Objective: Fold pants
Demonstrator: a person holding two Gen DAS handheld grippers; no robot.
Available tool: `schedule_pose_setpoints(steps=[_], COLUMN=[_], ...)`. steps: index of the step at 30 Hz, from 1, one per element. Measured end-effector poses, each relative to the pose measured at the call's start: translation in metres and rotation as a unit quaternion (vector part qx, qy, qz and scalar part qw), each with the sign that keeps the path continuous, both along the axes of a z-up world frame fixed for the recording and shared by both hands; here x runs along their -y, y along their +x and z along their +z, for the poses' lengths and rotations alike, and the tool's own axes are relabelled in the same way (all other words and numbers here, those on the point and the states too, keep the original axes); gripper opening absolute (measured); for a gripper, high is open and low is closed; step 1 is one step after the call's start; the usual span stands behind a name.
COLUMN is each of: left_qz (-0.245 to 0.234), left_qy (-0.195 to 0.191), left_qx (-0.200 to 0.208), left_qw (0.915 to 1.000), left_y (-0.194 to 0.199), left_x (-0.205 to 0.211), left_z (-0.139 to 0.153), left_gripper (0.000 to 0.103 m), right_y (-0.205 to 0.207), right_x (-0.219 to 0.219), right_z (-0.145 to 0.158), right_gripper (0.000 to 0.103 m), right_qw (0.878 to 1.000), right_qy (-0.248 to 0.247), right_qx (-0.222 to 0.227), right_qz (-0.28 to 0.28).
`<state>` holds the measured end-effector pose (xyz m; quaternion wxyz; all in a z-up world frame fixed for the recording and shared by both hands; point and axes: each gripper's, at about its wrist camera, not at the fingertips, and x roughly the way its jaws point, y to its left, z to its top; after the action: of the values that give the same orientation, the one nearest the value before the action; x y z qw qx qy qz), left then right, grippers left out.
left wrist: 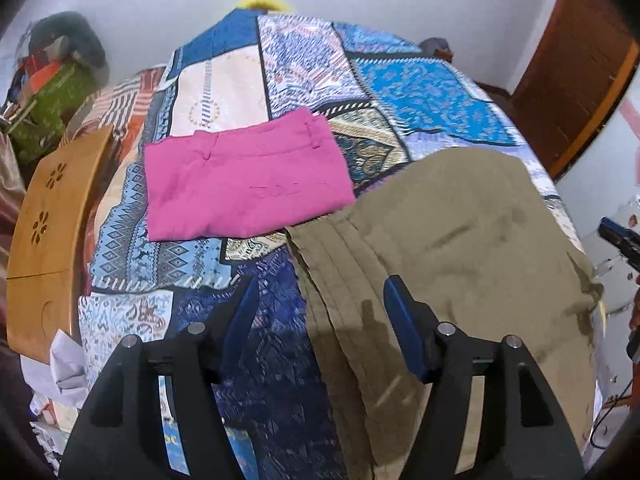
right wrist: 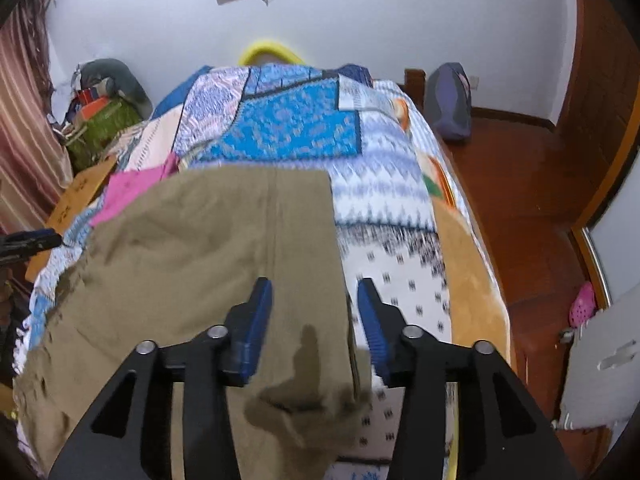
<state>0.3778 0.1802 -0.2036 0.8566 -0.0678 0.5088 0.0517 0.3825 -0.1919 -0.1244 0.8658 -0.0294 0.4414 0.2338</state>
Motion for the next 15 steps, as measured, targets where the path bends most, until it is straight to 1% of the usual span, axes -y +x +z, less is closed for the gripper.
schedule_pose_setpoints(steps=[2,4,7,10,12,15], left_qz=[-0.002,-0.004,-0.007,-0.016,-0.024,-0.023], left_qy=[0.006,0.012,0.007,-0.006,-0.009,-0.015], left_qx=[-0.006,-0.01,-0.017,-0.03,-0.037,-0.033], left_qw=[1.0,0.9999,0.9998,0.9994,0.999,0.9991], left_y=[0.016,0.028,0.044,0.053,0.056,0.057], left_x=[-0.001,-0.003,-0.005,-0.005,-0.003,-0.003], left_z=[-0.005,-0.011,-0.021,-0.039,-0.05,-0.059], left_gripper=[0.065,0.068,0.071,0.073,0.074,0.077], right_y=[0.012,0.025,0.046,0.068,0.083,0.104], right_x=[-0.01,-0.017,-0.031,-0.042,-0.048,-0.055], right_z=[0.001,0.001,-0.008,-0.022,-0.033,-0.05], right_gripper=[0.045,0.047,0.048,0.048,0.048,0.048], right_qw=[1.0,1.0,1.0,1.0,0.999,0.999], right_qy=[0.001,0.004,-0.001,-0.002,-0.007,-0.01], right_qx=[0.002,-0.001,-0.005,-0.016,-0.023,-0.041], right_qz=[0.008,0.013,0.017,0.022,0.021,0.022])
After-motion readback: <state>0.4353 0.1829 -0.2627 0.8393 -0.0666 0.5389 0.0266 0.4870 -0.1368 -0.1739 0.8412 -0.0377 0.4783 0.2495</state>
